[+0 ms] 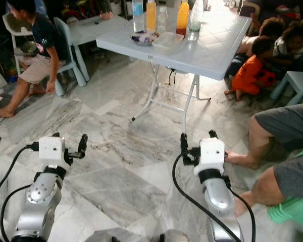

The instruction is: Restocking fridge

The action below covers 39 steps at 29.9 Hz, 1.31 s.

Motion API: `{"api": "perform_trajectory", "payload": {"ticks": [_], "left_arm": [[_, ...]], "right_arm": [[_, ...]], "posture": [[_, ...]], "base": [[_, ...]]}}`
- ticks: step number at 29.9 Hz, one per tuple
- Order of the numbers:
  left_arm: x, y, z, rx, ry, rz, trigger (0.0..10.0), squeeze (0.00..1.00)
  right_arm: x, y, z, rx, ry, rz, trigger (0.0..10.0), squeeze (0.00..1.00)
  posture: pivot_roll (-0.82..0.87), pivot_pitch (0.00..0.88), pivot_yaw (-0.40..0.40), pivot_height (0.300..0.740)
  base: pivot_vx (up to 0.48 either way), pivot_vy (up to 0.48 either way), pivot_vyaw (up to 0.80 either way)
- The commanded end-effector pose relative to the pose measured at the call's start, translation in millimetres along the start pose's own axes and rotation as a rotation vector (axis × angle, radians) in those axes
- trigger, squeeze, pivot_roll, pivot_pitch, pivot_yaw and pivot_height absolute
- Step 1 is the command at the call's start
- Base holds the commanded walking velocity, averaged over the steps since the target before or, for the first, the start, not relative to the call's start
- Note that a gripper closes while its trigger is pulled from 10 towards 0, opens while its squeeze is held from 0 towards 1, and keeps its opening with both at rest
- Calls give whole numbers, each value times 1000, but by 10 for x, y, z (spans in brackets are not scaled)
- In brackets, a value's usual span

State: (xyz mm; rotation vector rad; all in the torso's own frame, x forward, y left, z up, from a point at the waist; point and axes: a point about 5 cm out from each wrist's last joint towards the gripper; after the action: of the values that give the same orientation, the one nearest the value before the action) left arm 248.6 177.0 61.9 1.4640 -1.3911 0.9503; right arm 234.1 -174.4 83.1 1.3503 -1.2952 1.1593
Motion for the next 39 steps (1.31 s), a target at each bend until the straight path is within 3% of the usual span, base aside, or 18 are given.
{"api": "perform_trajectory", "payload": {"ticks": [1, 8, 30, 39], "left_arm": [[91, -20, 31, -30, -23, 49, 10000, 0], [109, -51, 7, -18, -27, 56, 10000, 0], [269, -177, 81, -58, -38, 113, 10000, 0], [283, -130, 281, -165, -3, 125, 10000, 0]], "right_arm": [[38, -3, -8, 9, -6, 21, 10000, 0], [59, 3, -4, 22, 9, 35, 10000, 0], [155, -98, -64, 67, 17, 79, 10000, 0], [159, -138, 7, -14, -44, 75, 10000, 0]], "posture": [[-90, 0, 49, 740], [-92, 0, 51, 740], [-91, 0, 57, 740], [-102, 0, 55, 740]], "base": [[465, 0, 0], [463, 0, 125], [470, 0, 632], [480, 0, 0]]}}
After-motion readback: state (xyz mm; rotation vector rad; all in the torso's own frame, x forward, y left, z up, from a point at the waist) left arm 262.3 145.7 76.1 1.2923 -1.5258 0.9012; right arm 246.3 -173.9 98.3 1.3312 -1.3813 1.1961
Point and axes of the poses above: a point about 5 cm out from each wrist's last joint towards the gripper, its own y axis pointing back from the gripper into the wrist, its own x axis along the axis of the wrist's last joint, z = x × y, and after that the axes turned 14 degrees about -y, right-handed
